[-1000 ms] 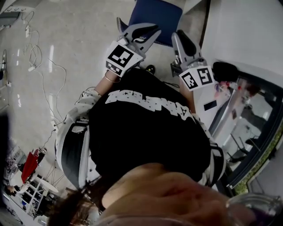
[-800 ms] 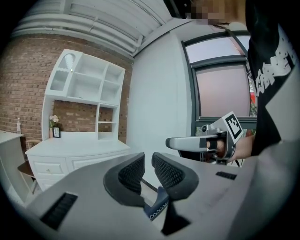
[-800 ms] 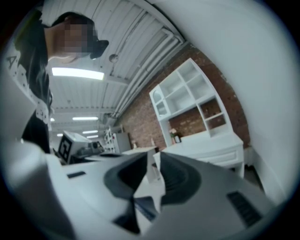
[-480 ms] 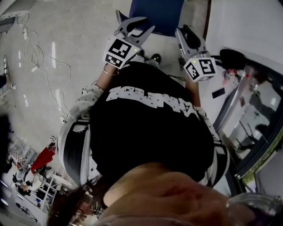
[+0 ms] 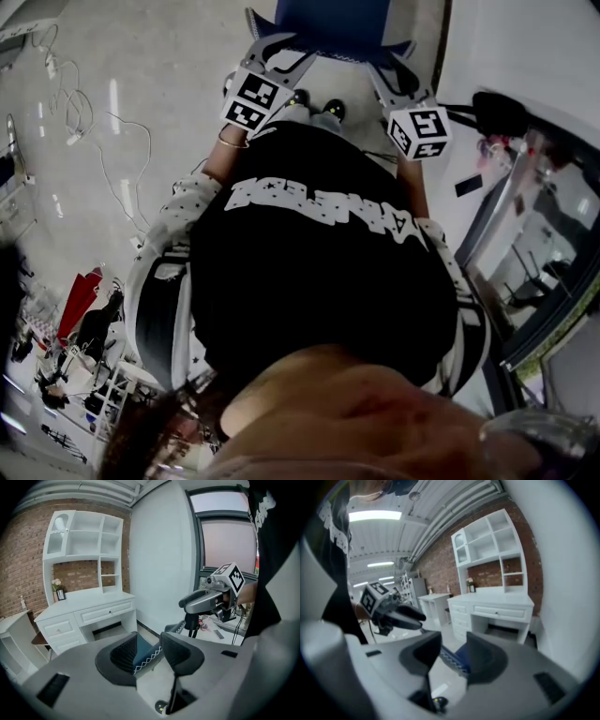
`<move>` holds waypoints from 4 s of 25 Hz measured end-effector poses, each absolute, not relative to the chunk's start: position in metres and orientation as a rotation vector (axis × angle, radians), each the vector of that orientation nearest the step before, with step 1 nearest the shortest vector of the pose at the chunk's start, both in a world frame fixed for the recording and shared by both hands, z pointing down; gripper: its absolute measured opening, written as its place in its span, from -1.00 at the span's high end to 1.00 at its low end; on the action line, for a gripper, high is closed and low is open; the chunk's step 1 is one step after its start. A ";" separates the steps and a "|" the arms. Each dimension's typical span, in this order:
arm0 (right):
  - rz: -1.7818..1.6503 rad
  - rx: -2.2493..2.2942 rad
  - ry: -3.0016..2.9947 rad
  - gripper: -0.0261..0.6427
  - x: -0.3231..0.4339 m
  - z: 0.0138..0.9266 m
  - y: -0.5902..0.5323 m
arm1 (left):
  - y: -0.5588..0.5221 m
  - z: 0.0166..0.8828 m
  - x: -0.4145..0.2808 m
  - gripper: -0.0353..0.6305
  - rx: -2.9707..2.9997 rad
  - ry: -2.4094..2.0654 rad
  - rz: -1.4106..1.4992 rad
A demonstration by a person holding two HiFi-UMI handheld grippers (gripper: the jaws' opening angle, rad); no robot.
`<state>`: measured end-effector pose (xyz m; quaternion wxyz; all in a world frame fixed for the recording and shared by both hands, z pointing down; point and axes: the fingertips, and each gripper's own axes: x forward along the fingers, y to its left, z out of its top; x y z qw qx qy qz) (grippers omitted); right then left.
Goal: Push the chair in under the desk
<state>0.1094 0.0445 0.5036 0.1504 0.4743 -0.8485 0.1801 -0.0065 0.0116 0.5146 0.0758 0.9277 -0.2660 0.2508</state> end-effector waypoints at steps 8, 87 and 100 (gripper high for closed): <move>0.481 1.235 -2.304 0.34 0.102 0.540 0.055 | 0.015 0.553 -0.019 0.18 2.728 -0.809 0.951; 0.328 1.265 -1.974 0.30 0.145 0.584 -0.006 | -0.041 0.584 0.021 0.18 2.773 -0.685 1.162; 0.312 1.263 -1.951 0.30 0.128 0.584 -0.038 | -0.072 0.584 0.004 0.18 2.785 -0.668 1.151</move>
